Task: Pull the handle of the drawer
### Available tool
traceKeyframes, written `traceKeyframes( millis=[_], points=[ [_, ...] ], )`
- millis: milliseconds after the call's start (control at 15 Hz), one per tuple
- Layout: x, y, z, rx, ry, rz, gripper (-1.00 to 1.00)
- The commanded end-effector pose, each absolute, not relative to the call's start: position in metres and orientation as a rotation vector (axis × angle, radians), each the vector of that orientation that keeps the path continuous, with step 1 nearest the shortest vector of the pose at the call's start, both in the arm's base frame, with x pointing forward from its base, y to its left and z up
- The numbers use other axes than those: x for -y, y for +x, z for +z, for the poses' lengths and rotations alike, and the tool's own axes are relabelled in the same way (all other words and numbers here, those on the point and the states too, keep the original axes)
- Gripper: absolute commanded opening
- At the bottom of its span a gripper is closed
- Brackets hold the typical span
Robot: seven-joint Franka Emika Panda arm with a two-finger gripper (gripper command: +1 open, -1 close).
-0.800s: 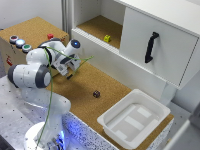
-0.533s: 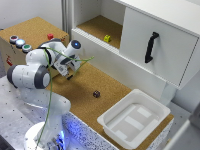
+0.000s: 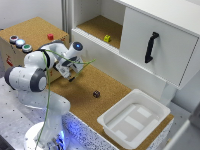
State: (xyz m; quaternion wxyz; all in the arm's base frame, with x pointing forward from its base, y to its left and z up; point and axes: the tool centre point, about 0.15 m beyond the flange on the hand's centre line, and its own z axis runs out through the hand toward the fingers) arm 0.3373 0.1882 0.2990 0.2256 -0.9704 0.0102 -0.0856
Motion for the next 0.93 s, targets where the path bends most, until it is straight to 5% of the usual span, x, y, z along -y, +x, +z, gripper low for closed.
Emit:
traceKeyframes(
  millis=[0,667,733,867],
  points=[
    [-0.156,0.353,0.275,-0.034,-2.697,-0.234,-1.00],
    [-0.130,0.358,0.285,-0.045,-2.739,-0.242,-1.00],
    [-0.128,0.358,0.287,-0.038,-2.742,-0.232,1.00],
    [-0.125,0.358,0.294,-0.010,-2.748,-0.223,1.00]
  ],
)
